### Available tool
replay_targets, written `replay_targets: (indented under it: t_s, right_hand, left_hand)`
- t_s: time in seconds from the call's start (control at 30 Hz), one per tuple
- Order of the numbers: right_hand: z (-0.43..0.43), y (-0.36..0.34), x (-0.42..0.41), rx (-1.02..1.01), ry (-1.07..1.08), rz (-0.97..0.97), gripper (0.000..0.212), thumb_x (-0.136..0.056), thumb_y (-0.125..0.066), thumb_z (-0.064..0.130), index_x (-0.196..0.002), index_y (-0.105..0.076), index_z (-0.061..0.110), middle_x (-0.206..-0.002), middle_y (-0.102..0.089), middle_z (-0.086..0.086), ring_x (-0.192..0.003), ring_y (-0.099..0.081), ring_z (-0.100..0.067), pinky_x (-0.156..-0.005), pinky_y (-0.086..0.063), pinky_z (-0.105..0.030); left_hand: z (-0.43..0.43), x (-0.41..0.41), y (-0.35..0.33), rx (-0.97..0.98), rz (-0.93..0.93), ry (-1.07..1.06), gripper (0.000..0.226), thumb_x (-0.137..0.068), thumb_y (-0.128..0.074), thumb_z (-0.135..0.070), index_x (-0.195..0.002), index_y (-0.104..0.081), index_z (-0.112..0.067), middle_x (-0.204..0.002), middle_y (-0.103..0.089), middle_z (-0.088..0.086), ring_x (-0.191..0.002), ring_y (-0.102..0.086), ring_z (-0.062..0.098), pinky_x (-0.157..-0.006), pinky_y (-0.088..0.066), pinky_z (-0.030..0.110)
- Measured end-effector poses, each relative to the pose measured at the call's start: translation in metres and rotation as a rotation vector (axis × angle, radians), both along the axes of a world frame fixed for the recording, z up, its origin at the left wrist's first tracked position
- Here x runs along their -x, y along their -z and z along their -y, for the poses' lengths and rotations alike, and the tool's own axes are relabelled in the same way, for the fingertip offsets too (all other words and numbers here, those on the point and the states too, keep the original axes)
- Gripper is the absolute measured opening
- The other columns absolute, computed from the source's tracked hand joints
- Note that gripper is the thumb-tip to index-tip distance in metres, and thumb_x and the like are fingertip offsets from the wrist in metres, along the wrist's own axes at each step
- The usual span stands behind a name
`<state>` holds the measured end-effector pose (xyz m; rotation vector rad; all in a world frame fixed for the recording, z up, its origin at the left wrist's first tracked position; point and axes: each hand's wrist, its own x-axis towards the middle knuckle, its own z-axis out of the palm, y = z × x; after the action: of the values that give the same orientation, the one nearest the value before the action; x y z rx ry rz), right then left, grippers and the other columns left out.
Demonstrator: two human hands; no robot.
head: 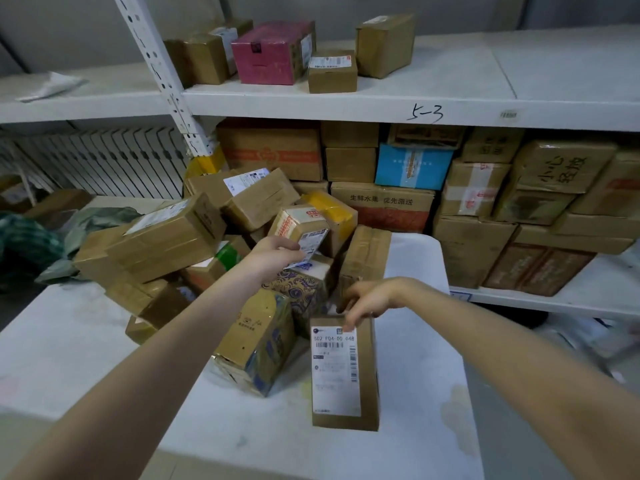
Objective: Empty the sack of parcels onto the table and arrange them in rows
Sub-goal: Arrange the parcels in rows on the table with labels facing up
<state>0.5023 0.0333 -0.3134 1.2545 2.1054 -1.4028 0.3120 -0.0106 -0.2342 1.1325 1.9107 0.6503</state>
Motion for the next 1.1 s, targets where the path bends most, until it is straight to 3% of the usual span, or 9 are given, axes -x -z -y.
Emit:
replay_targets:
  t_s: [0.07, 0.17, 0.23, 0.3, 0.47, 0.53, 0.7, 0.93, 1.1]
  right_hand:
    - [0.001, 0.01, 0.003, -0.093, -0.008, -0.049, 0.059, -0.078, -0.074, 0.02, -0.133, -0.053, 0.015, -0.127, -0.06, -0.005, -0.11, -0.06, -0.021, -0.082, -0.054, -0.032]
    - [-0.008, 0.01, -0.001, -0.436, 0.119, -0.219, 0.035, -0.08, -0.068, 0.01, -0.114, -0.067, 0.014, -0.111, -0.068, -0.004, -0.104, -0.064, -0.021, -0.08, -0.054, -0.031]
    - [-0.019, 0.004, -0.009, -0.691, 0.339, -0.207, 0.024, -0.084, -0.063, 0.015, -0.107, -0.067, 0.02, -0.104, -0.068, -0.002, -0.098, -0.064, -0.022, -0.077, -0.053, -0.032]
    - [-0.032, 0.001, -0.013, -0.813, 0.547, -0.128, 0.029, -0.088, -0.059, 0.022, -0.117, -0.058, 0.019, -0.111, -0.062, -0.006, -0.103, -0.06, -0.027, -0.075, -0.051, -0.035]
    - [-0.052, 0.015, 0.005, -0.563, 0.757, 0.108, 0.074, -0.085, -0.064, 0.047, -0.139, -0.03, 0.008, -0.138, -0.035, -0.017, -0.124, -0.043, -0.036, -0.093, -0.046, -0.045]
    - [-0.054, 0.022, 0.017, -0.483, 0.857, 0.118, 0.093, -0.076, -0.069, 0.059, -0.141, -0.024, 0.009, -0.139, -0.031, -0.015, -0.125, -0.041, -0.035, -0.094, -0.045, -0.045]
    - [-0.054, 0.038, 0.033, -0.397, 0.928, 0.198, 0.123, -0.051, -0.079, 0.071, -0.141, -0.014, 0.018, -0.133, -0.029, -0.013, -0.123, -0.043, -0.035, -0.092, -0.045, -0.046]
    - [-0.069, 0.04, 0.016, -0.355, 1.048, 0.142, 0.125, -0.058, -0.085, 0.051, -0.147, -0.002, 0.021, -0.138, -0.035, -0.019, -0.124, -0.045, -0.04, -0.094, -0.044, -0.045]
    - [-0.081, 0.025, -0.02, -0.366, 1.065, 0.134, 0.117, -0.059, -0.083, 0.053, -0.145, -0.015, 0.014, -0.144, -0.032, -0.017, -0.129, -0.041, -0.038, -0.1, -0.044, -0.047]
  left_hand:
    - [-0.002, -0.007, 0.001, -0.004, -0.053, 0.029, 0.031, -0.09, -0.064, -0.027, -0.12, -0.061, -0.018, -0.13, -0.054, 0.01, -0.119, -0.053, 0.035, -0.093, -0.049, 0.046]
    - [-0.008, -0.01, 0.004, -0.036, -0.1, 0.066, 0.036, -0.09, -0.064, -0.027, -0.124, -0.059, -0.017, -0.121, -0.057, 0.005, -0.088, -0.058, 0.016, -0.064, -0.048, 0.029]
    - [-0.011, -0.01, 0.007, -0.083, -0.124, 0.077, 0.036, -0.09, -0.065, -0.024, -0.124, -0.059, -0.016, -0.119, -0.059, 0.005, -0.095, -0.056, 0.017, -0.071, -0.044, 0.025]
    - [-0.015, -0.009, 0.009, -0.145, -0.15, 0.082, 0.035, -0.089, -0.065, -0.019, -0.124, -0.06, -0.016, -0.119, -0.058, 0.006, -0.103, -0.056, 0.019, -0.081, -0.045, 0.029]
    - [-0.032, -0.002, 0.011, -0.266, -0.357, 0.14, 0.043, -0.084, -0.071, -0.02, -0.125, -0.058, -0.018, -0.125, -0.054, 0.009, -0.11, -0.055, 0.024, -0.091, -0.046, 0.033]
    - [-0.038, 0.001, 0.013, -0.292, -0.43, 0.14, 0.06, -0.08, -0.074, -0.018, -0.134, -0.048, -0.016, -0.131, -0.045, 0.009, -0.119, -0.049, 0.026, -0.095, -0.041, 0.03]
    - [-0.055, 0.005, 0.02, -0.295, -0.58, 0.135, 0.096, -0.07, -0.083, -0.025, -0.146, -0.024, -0.014, -0.139, -0.028, 0.011, -0.133, -0.029, 0.032, -0.107, -0.035, 0.041]
    - [-0.083, 0.015, 0.041, -0.251, -0.633, 0.16, 0.119, -0.063, -0.087, -0.036, -0.15, -0.007, -0.019, -0.142, -0.025, 0.013, -0.135, -0.028, 0.034, -0.105, -0.037, 0.047]
    - [-0.087, 0.014, 0.045, -0.25, -0.662, 0.102, 0.099, -0.066, -0.083, -0.038, -0.143, -0.025, -0.016, -0.137, -0.038, 0.012, -0.129, -0.037, 0.033, -0.1, -0.042, 0.047]
